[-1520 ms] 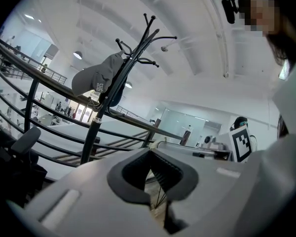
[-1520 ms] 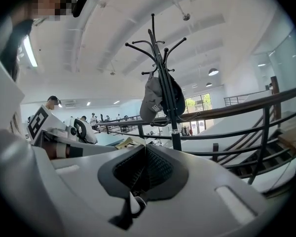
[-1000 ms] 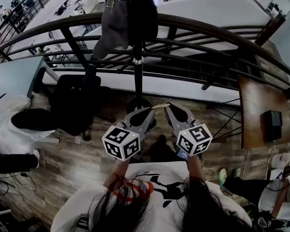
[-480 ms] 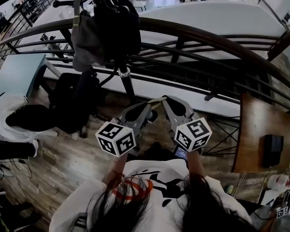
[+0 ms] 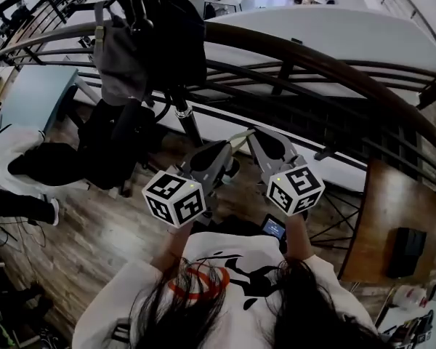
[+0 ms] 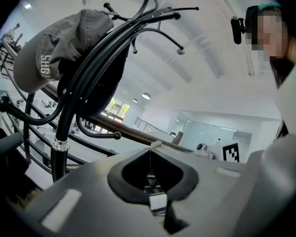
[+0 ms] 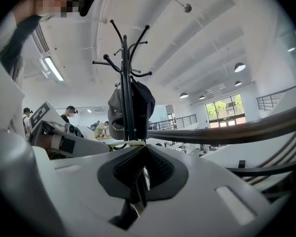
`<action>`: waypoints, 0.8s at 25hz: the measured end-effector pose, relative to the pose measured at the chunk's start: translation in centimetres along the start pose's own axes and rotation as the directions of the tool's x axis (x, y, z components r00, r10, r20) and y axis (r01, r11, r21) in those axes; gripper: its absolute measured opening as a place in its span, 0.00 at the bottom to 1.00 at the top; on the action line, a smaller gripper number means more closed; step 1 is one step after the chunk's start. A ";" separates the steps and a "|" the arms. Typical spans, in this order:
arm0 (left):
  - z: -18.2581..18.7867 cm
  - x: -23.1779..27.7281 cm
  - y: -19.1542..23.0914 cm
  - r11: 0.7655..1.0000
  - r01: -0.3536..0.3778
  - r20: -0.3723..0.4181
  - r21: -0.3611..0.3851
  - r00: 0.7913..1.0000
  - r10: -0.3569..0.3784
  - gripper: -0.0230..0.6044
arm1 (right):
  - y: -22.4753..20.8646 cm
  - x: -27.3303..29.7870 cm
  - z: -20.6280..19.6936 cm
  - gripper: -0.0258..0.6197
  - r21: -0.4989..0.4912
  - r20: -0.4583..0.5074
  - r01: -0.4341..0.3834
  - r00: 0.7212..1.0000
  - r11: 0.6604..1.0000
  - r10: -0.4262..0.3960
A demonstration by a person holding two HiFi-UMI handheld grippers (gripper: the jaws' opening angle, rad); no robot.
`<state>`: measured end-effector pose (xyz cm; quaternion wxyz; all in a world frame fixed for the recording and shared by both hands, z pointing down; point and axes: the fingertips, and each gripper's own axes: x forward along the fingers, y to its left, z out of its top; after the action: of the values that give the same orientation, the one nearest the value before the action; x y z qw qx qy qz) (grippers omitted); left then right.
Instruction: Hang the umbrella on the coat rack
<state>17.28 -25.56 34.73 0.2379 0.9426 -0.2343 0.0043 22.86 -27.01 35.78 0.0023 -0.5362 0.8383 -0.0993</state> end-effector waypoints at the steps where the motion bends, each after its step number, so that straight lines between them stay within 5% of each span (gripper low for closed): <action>1: 0.3 0.3 0.2 1.000 -0.007 0.004 0.003 1.000 0.007 0.04 | -0.3 0.4 0.2 0.08 -0.002 0.003 -0.008 1.000 1.000 0.008; 20: 3.4 6.5 4.0 1.000 -0.011 -0.009 0.019 1.000 0.011 0.04 | -6.8 7.1 1.9 0.08 -0.024 -0.003 -0.003 1.000 1.000 0.003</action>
<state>20.95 -33.03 34.27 0.2298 0.9436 -0.2381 0.0124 26.13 -36.50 35.82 -0.0051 -0.5347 0.8402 -0.0902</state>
